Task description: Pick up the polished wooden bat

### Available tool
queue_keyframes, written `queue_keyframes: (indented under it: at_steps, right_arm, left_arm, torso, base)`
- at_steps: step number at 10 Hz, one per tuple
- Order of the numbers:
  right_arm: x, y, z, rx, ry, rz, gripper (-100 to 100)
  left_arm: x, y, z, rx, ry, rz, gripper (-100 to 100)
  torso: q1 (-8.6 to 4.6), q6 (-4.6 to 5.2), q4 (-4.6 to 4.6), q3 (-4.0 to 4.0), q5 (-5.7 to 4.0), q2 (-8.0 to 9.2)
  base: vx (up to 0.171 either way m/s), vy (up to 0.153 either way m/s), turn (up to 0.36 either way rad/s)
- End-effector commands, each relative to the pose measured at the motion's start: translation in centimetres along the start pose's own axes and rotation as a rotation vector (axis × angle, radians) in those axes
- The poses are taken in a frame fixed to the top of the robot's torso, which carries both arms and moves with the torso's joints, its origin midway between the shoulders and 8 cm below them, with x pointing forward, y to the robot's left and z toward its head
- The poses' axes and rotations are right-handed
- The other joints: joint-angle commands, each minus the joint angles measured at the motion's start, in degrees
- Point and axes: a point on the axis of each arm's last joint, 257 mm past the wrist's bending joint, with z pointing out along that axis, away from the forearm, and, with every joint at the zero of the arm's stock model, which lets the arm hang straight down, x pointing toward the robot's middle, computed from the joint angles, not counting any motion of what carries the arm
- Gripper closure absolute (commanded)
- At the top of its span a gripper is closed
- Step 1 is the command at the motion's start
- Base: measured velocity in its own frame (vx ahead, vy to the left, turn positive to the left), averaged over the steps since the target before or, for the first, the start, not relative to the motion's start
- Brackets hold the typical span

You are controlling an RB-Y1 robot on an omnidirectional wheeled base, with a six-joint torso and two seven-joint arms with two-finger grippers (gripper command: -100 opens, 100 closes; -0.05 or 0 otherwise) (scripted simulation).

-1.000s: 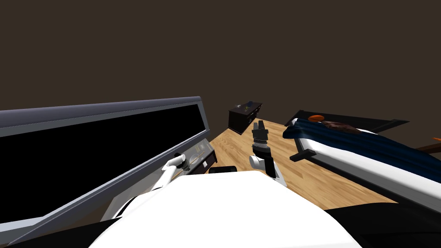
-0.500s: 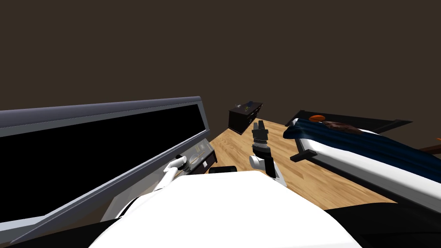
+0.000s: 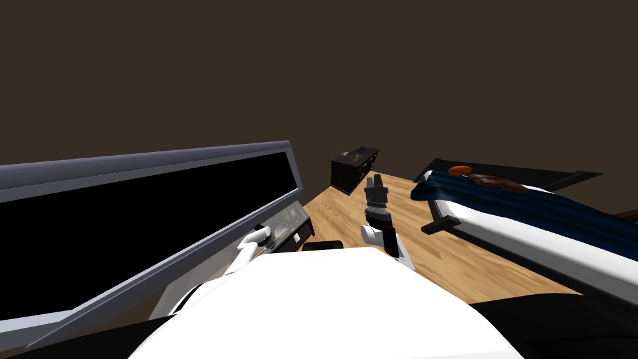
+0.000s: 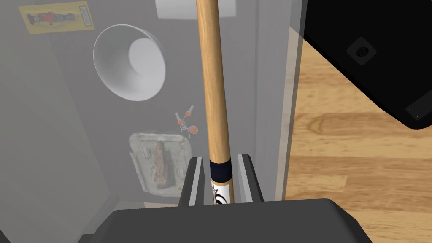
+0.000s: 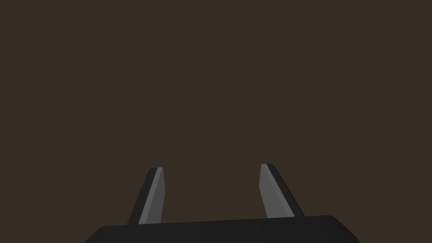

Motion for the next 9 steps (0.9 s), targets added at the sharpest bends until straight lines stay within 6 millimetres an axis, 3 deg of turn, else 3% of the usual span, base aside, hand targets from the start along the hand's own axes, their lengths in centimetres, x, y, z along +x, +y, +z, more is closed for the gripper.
queue_keyframes:
  at_steps: [1,2,3,4,8,9]
  right_arm:
    - [0.0,0.0,0.0,0.000,0.000,0.000,0]
    - [0.0,0.0,0.0,0.000,0.000,0.000,0]
    - [0.0,0.0,0.0,0.000,0.000,0.000,0]
    - [0.0,0.0,0.0,0.000,0.000,0.000,0]
    - [0.0,0.0,0.0,0.000,0.000,0.000,0]
    - [0.0,0.0,0.0,0.000,0.000,0.000,0]
  left_arm:
    - [0.0,0.0,0.0,0.000,0.000,0.000,100]
    - [0.0,0.0,0.0,0.000,0.000,0.000,100]
    - [0.0,0.0,0.0,0.000,0.000,0.000,0]
    - [-0.2,-0.7,-0.7,-0.004,-0.002,-0.002,100]
    - [-0.3,-1.6,-1.7,-0.002,-0.002,-0.005,100]
    - [-0.3,-1.7,-1.7,-0.003,-0.002,-0.005,0]
  torso:
    - [0.00,0.00,0.00,0.00,0.00,0.00]
    - [0.06,0.00,-0.01,-0.02,0.01,-0.04]
    - [0.08,0.00,-0.01,-0.04,0.01,-0.06]
    - [0.09,0.00,-0.01,-0.04,0.01,-0.07]
    - [0.09,-0.01,0.00,-0.03,-0.02,-0.06]
    - [0.07,-0.01,-0.01,-0.04,0.01,-0.06]
  base:
    - [-0.004,-0.005,0.000]
    - [0.000,0.000,0.000]
    - [0.000,0.000,0.000]
    - [0.017,0.013,0.004]
    - [-0.003,0.002,-0.007]
    - [0.000,0.000,0.000]
